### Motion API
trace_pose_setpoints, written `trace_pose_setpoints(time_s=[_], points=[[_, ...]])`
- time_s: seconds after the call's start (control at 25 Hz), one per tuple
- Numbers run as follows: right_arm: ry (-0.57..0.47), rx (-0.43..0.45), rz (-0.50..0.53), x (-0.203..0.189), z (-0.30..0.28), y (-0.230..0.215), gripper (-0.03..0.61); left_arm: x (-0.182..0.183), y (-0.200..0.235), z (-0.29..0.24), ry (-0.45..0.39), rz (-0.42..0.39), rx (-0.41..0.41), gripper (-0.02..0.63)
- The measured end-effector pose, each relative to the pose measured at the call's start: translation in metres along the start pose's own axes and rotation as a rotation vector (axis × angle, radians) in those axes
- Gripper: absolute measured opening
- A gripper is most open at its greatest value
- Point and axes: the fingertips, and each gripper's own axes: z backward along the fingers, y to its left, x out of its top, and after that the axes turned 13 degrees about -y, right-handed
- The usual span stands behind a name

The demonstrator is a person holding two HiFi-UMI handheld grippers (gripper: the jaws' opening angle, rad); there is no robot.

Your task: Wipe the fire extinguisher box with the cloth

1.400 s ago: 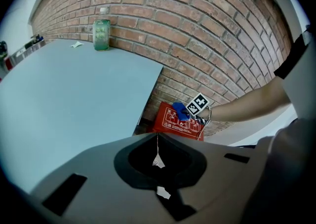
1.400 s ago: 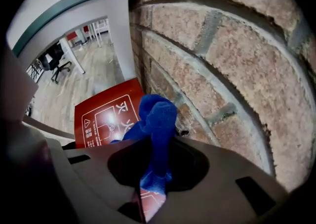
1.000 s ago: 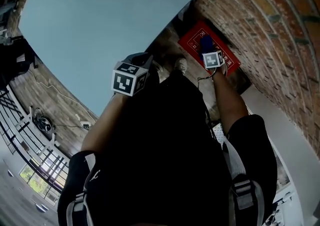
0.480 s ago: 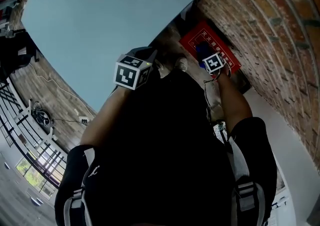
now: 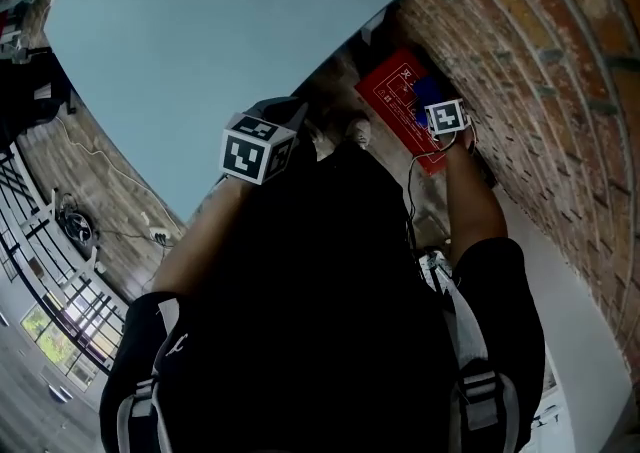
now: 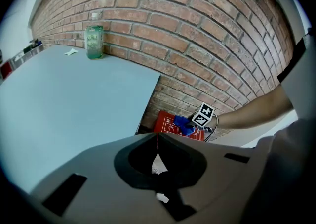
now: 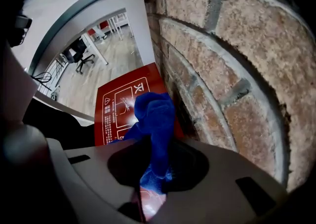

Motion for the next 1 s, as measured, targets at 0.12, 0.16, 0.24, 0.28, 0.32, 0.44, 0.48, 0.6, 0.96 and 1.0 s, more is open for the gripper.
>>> trace_pose_setpoints(time_s=[0.12, 0.16, 0.24, 0.28, 0.32, 0.44, 0.48, 0.6, 0.96, 1.0], points=[[-0.021, 0.010, 0.015, 0.004, -0.005, -0.007, 0.083, 0.003, 0.004, 0.001, -0.007, -0.005, 0.007, 0.011], [-0.017, -0.006, 0.016, 0.005, -0.004, -0.010, 0.083, 0.003, 0.005, 0.003, -0.007, -0.002, 0.012, 0.011], [-0.002, -0.045, 0.013, 0.005, 0.001, -0.016, 0.083, 0.003, 0.009, 0.006, -0.012, 0.006, 0.024, 0.011], [-0.009, -0.051, 0.006, 0.007, 0.001, -0.016, 0.083, 0.003, 0.012, 0.006, -0.014, 0.008, 0.028, 0.011], [-0.020, -0.051, -0.001, 0.009, 0.000, -0.016, 0.083, 0.003, 0.013, 0.006, -0.015, 0.010, 0.029, 0.011], [-0.029, -0.059, -0.008, 0.011, 0.000, -0.014, 0.083, 0.004, 0.014, 0.006, -0.008, 0.009, 0.020, 0.011], [-0.029, -0.062, -0.007, 0.012, 0.000, -0.013, 0.083, 0.004, 0.013, 0.006, -0.001, 0.002, 0.015, 0.011], [-0.031, -0.086, -0.015, 0.013, 0.001, -0.020, 0.083, 0.004, 0.009, 0.006, 0.009, -0.018, 0.004, 0.011], [-0.015, -0.126, -0.058, -0.003, 0.010, -0.018, 0.083, 0.001, 0.006, 0.008, -0.007, -0.003, 0.006, 0.011], [-0.015, -0.111, -0.060, -0.007, 0.010, -0.010, 0.083, 0.000, 0.005, 0.009, -0.006, -0.002, 0.003, 0.011]])
